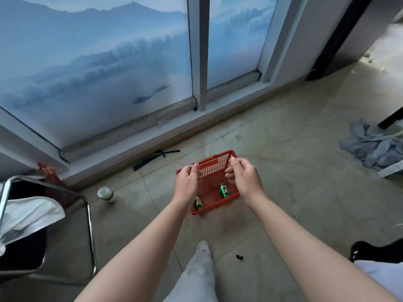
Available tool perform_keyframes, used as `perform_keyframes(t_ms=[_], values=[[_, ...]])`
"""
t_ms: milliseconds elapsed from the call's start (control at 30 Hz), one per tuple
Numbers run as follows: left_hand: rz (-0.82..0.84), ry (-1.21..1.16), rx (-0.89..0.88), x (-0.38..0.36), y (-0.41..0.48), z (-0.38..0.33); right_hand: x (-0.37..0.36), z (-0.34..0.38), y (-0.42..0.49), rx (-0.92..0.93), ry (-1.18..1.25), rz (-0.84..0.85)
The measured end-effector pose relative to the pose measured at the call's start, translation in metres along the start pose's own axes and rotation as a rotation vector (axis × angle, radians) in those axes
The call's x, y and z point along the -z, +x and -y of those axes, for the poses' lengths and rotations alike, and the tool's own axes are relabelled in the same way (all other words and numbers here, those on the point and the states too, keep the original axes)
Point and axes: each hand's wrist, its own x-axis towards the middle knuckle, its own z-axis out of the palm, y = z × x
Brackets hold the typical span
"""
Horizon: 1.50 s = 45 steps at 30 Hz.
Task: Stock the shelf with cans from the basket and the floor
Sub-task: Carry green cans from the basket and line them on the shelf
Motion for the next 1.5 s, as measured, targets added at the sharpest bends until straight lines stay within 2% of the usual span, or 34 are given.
perform_keyframes(t_ms=[333,600,767,933,1100,1267,1500], values=[[-0.032,0.007,0.119,-0.036,0.111,-0.004,0.004,-0.018,0.123,-0.111,-0.062,-0.048],[-0.127,-0.016,0.212,-0.078,0.182,0.021,0.003,-0.052,0.22,-0.161,-0.116,0.009],[-0.21,-0.039,0.29,-0.099,0.22,0.049,0.002,-0.092,0.271,-0.227,-0.168,0.102],[-0.258,-0.026,0.375,-0.115,0.265,0.116,-0.005,-0.163,0.32,-0.293,-0.236,0.157],[-0.274,-0.023,0.492,-0.118,0.302,0.214,-0.019,-0.249,0.36,-0.331,-0.304,0.196],[-0.25,0.028,0.539,-0.122,0.342,0.334,-0.033,-0.348,0.4,-0.347,-0.416,0.215],[-0.224,0.086,0.589,-0.138,0.407,0.447,-0.054,-0.469,0.454,-0.319,-0.617,0.299]])
